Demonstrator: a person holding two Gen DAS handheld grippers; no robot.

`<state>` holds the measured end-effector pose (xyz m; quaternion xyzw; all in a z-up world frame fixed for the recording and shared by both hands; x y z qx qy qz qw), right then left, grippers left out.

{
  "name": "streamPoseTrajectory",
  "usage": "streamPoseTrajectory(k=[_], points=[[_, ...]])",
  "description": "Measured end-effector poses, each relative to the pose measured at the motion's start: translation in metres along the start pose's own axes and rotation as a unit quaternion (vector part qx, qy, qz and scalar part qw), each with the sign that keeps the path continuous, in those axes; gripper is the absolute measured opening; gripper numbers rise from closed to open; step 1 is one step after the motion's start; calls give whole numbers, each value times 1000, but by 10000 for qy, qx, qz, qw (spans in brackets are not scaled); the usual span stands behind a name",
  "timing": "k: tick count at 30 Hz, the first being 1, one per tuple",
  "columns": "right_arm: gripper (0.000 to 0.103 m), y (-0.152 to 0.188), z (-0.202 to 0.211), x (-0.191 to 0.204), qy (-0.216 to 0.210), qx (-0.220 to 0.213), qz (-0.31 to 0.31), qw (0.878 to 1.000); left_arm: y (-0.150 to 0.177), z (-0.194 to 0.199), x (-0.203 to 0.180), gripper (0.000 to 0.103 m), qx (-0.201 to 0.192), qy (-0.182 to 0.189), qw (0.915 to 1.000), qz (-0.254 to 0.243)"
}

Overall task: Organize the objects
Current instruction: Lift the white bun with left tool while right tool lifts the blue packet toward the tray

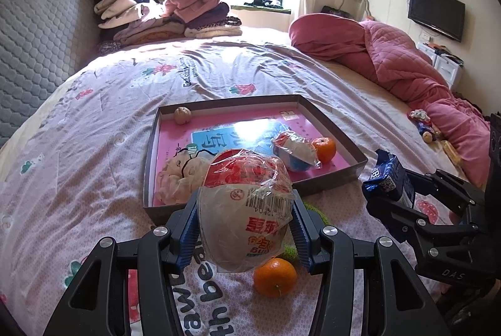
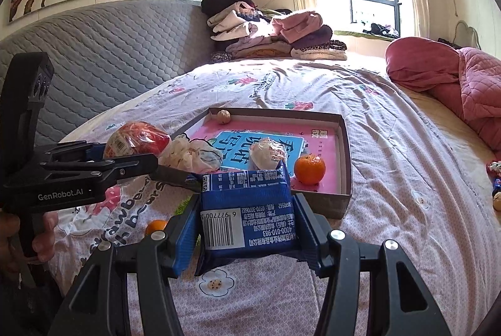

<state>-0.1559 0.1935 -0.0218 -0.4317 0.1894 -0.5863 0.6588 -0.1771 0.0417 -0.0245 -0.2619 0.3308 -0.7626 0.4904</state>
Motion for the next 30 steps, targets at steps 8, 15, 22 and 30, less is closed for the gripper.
streamPoseTrajectory(k=[8,15,22,30], points=[[56,-12,-1,-1,55,-102,9,9999,-13,0,3,53,-118,3,9999,-38],[56,-27,-1,0,85,-253,66,9996,-20,-3,6,53,-149,-2,9999,-53],[56,-42,-1,-2,130,-389,107,9991,-31,-5,9,53,-236,-32,9997,-55],[56,-55,-7,-6,197,-448,175,9986,-39,-11,17,53,-280,-67,9996,-18]])
Point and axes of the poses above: each gripper's, at about its wrist camera, not at the fingertips, and z roughly against the way its jaws point, x to its left, y to its underside, the point moved 7 cm from there along -z, roughly the way its jaws point, and after that the axes turned 11 degrees about -z, right-handed, at the moved point
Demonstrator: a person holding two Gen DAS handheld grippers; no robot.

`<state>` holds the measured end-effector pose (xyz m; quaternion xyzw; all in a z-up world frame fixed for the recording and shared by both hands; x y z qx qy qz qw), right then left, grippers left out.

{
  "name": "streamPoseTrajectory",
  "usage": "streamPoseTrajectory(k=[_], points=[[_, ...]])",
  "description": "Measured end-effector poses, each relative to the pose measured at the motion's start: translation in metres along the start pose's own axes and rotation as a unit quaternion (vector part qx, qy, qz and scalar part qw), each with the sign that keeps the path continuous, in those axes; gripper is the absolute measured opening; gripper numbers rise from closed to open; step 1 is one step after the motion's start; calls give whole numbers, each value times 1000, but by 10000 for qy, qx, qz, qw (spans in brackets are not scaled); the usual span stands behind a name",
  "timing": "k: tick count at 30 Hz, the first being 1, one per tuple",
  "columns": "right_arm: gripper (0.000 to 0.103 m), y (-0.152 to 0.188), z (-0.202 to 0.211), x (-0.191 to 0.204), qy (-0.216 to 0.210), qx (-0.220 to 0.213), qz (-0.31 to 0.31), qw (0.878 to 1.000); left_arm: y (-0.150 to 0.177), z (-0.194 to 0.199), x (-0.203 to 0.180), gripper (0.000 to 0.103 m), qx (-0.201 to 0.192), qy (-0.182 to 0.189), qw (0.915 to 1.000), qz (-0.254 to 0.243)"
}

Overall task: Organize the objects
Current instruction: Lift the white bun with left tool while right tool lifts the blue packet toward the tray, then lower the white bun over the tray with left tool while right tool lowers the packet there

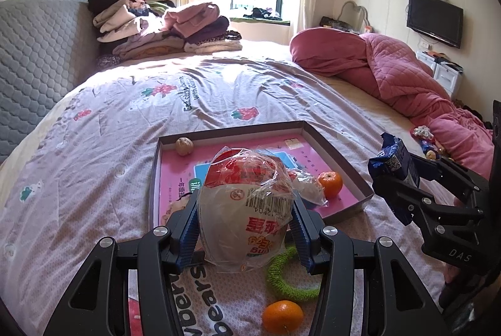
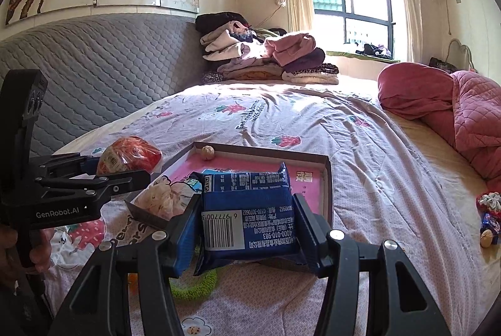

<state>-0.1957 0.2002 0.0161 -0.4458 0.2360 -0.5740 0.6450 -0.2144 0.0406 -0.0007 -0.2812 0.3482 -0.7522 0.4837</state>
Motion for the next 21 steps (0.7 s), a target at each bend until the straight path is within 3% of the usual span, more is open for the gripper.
streamPoseTrajectory(k=[21], points=[[56,-24,-36,-21,268,-29,169,9995,-1,-36,14,53,117,-19,9999,122]])
Point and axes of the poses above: each gripper's, at about its wrist camera, not at the fingertips, and z roughly against the way its jaws point, x to its left, y to its underside, the point moved 7 cm from there along -z, roughly the way its jaws point, and after that the axes turned 11 degrees about -z, right-handed, at the moved point
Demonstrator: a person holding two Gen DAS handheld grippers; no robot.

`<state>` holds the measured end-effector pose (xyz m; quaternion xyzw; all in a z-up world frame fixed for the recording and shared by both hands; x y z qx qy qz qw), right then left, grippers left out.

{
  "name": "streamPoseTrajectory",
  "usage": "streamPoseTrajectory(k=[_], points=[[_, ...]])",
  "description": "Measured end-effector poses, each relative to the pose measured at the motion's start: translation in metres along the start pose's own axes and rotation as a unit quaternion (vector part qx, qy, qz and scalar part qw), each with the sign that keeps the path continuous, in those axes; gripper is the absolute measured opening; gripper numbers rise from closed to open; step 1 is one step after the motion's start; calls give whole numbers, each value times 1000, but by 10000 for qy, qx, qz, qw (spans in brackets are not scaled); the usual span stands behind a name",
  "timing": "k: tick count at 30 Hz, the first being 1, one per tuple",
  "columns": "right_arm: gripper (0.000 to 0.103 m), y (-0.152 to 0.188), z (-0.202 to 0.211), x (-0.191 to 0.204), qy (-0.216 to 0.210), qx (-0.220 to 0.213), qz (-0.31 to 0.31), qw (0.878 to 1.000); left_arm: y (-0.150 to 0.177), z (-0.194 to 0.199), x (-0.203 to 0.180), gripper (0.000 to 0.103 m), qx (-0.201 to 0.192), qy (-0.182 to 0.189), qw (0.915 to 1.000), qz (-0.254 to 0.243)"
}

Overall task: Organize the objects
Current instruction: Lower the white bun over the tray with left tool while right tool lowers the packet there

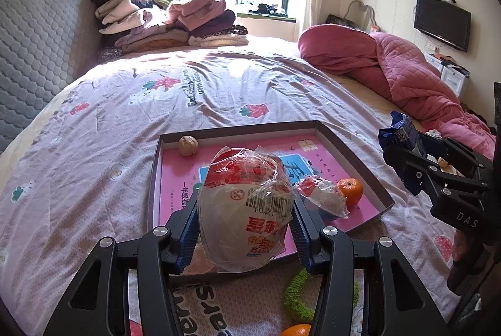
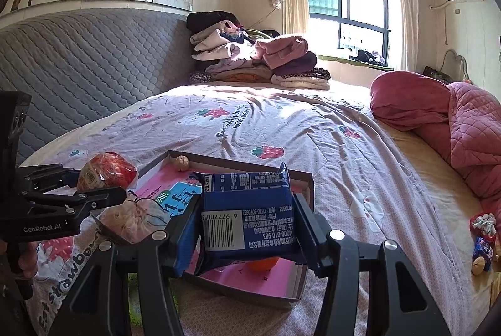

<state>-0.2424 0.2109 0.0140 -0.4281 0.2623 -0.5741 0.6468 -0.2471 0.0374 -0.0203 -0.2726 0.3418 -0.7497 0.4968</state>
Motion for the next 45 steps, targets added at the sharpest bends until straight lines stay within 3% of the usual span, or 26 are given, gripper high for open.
streamPoseTrajectory(k=[23,45], points=[[56,16,-65,-19,160,540,-106,9984,8,-41,4,53,296,50,9995,-22],[56,27,-101,-33,232,952,-318,9947,20,-60,-4,53,526,136,9984,-144]])
Point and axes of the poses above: each gripper's, at about its wrist camera, not at the fingertips, and z roughly against the way its jaws point, x to its left, y to its underside, the point moved 7 cm from there along -z, roughly the way its jaws point, and after that the axes turned 11 degrees about -z, right-handed, at the moved point
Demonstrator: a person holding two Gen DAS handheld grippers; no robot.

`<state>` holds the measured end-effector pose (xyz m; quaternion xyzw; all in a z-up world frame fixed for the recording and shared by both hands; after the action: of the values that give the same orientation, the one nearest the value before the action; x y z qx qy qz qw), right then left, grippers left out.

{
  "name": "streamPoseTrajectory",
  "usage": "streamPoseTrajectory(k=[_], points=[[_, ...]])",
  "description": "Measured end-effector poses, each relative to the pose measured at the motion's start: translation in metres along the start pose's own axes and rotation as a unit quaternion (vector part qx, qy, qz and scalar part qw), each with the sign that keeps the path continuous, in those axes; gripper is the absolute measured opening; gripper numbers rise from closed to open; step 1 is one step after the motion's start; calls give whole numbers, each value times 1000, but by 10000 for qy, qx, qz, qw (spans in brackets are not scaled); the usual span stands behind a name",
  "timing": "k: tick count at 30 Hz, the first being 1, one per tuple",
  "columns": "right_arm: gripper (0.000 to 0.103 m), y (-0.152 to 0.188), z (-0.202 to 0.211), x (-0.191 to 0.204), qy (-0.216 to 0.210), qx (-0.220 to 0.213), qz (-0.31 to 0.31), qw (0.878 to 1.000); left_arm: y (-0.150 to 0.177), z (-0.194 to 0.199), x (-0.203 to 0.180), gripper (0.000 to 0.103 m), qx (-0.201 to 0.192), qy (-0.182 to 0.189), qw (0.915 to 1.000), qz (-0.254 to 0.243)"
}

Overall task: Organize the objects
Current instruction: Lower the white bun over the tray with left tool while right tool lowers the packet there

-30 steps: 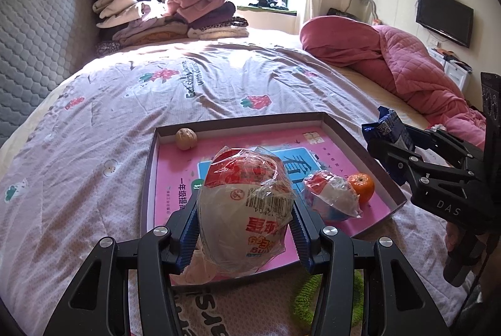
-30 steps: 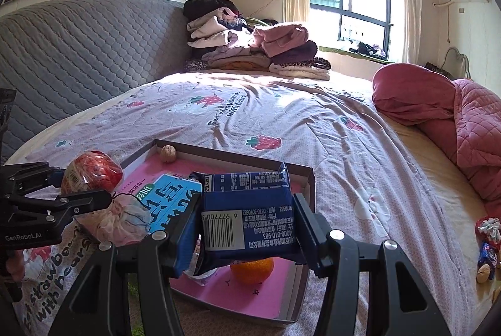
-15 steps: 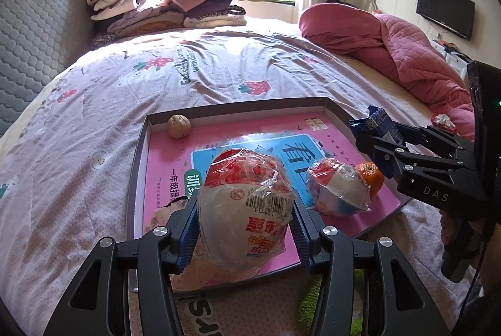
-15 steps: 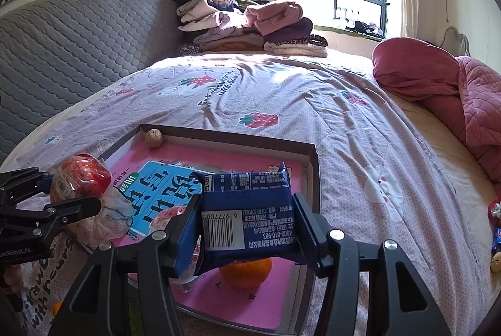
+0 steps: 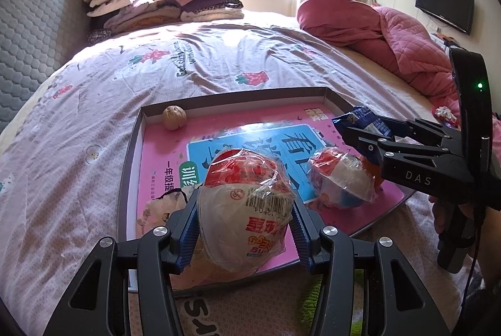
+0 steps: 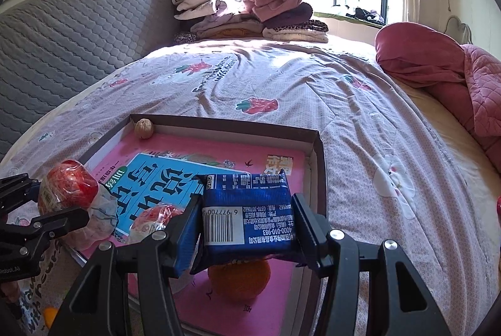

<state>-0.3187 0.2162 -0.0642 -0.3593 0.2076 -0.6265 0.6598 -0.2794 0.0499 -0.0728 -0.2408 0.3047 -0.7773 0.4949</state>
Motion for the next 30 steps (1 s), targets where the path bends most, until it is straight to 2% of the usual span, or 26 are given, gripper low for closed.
streamPoseTrajectory(k=[10,30], points=[[56,1,-11,-2,100,190,28,9998,5,-6,-3,53,129,64,9999,-36],[56,0,-15,-5,283,231,53,9993,11,-16,-5,54,304,112,9994,-96]])
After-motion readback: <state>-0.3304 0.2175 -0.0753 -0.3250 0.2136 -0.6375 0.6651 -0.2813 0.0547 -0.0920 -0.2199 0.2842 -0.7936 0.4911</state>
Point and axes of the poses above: each gripper's, at about its wrist camera, not at the fingertips, and z roughly against the way its jaws point, x to its left, y to its underside, the point moved 7 cm from there along -z, roughly the way its jaws point, and after that the axes turned 11 degrees about -z, right-handed, at the moved point
